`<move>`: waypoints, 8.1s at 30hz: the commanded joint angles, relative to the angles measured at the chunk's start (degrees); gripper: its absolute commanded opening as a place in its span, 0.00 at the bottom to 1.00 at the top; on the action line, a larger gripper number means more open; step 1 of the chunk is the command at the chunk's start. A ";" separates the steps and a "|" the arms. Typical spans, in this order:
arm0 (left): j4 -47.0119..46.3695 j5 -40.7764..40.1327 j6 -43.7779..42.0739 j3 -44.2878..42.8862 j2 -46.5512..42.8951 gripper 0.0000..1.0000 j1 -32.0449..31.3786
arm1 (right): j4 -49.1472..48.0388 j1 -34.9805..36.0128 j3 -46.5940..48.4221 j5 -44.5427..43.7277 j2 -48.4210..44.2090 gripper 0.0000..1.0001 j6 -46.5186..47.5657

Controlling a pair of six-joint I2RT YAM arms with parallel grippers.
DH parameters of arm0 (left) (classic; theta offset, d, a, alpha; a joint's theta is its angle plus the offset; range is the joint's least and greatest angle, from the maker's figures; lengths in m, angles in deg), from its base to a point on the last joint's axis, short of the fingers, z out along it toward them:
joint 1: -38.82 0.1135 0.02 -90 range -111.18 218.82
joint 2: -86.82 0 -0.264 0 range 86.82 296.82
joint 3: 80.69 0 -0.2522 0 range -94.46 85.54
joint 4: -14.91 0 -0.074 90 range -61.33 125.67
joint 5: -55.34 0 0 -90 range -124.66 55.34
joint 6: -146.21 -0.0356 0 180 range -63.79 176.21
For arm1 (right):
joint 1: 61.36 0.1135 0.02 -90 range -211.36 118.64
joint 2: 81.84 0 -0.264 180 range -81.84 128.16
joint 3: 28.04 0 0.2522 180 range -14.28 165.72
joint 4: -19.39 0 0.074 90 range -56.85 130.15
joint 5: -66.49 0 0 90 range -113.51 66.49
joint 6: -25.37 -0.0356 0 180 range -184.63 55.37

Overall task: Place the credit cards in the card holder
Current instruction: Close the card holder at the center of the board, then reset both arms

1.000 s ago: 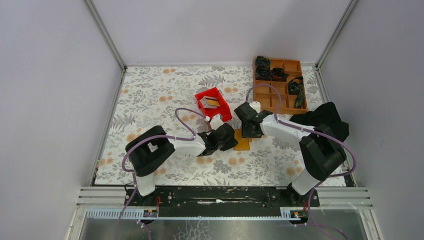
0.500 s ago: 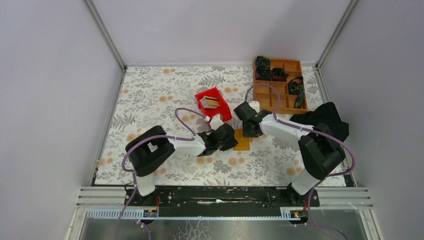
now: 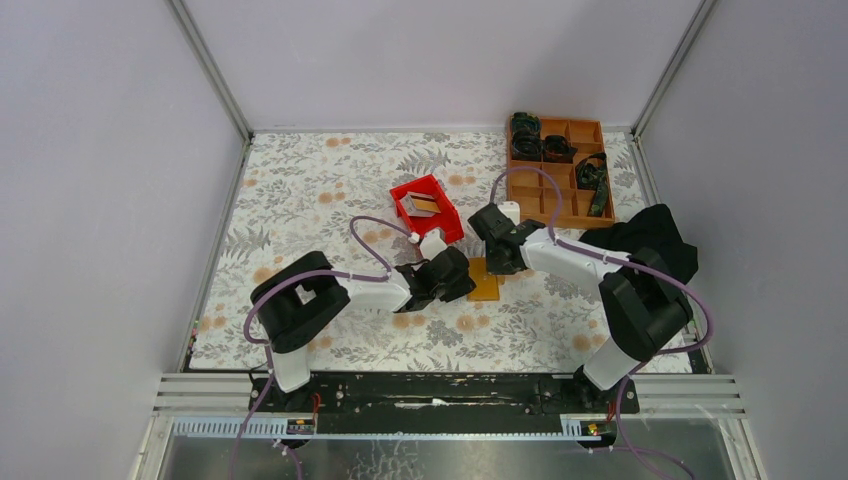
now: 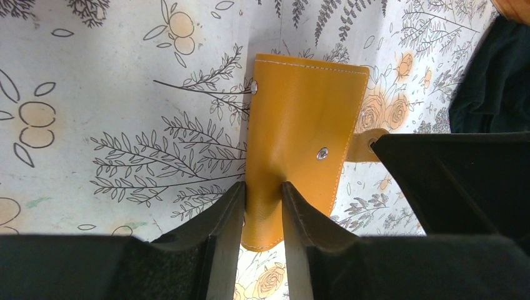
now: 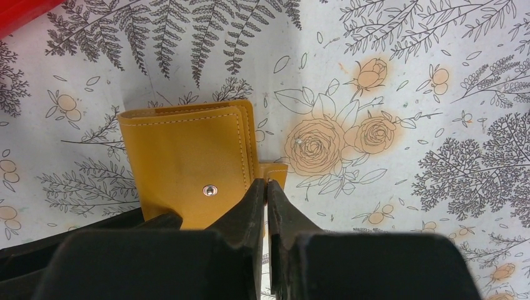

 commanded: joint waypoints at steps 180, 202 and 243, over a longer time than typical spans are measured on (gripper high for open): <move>15.08 2.18 0.10 6.83 10.61 0.23 -2.61 | -13.98 7.36 -4.61 14.44 19.39 0.27 -2.71; 21.38 -10.90 -8.37 3.45 -4.80 0.59 -1.89 | -13.17 6.47 0.36 9.38 4.87 0.40 -1.92; 31.43 -44.82 -20.03 7.64 -46.29 1.00 -1.93 | 10.02 6.51 -2.26 -24.11 -22.77 0.90 -9.69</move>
